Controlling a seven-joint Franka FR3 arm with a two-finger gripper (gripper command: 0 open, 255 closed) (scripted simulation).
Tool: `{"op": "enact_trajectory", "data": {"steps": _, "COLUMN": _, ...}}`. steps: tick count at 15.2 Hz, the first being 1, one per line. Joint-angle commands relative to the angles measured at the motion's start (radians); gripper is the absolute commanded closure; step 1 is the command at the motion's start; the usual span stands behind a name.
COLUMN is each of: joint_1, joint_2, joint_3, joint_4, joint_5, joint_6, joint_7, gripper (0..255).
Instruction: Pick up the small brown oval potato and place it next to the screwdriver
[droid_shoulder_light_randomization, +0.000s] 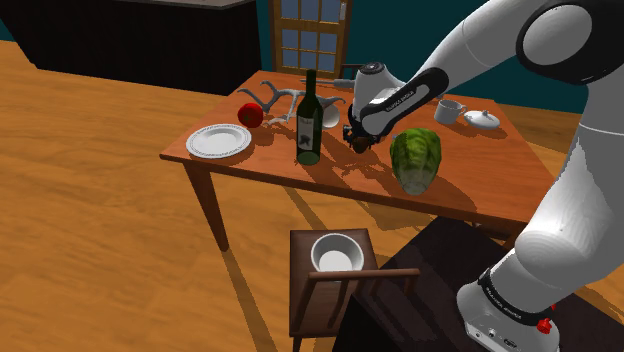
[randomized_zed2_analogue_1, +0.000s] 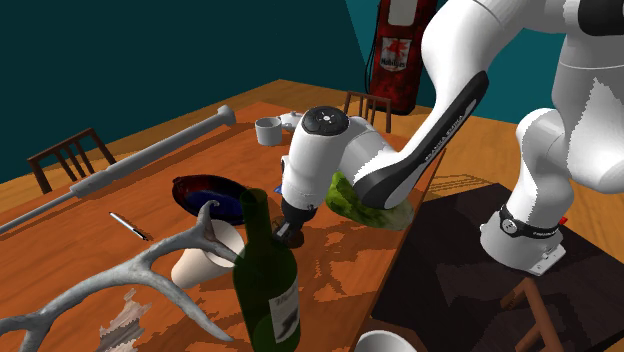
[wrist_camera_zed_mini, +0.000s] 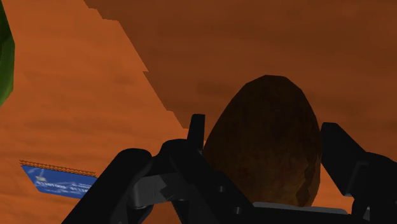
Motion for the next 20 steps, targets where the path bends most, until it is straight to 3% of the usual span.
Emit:
{"op": "enact_trajectory", "data": {"steps": 1, "joint_1": 0.0, "joint_2": 0.001, "joint_3": 0.0, "joint_4": 0.001, "joint_5": 0.0, "joint_6": 0.0, "joint_7": 0.0, "gripper": 255}}
{"op": "enact_trajectory", "data": {"steps": 20, "joint_1": -0.017, "joint_2": -0.159, "joint_3": 0.037, "joint_4": 0.057, "joint_5": 0.111, "joint_6": -0.204, "joint_7": -0.118, "gripper": 255}}
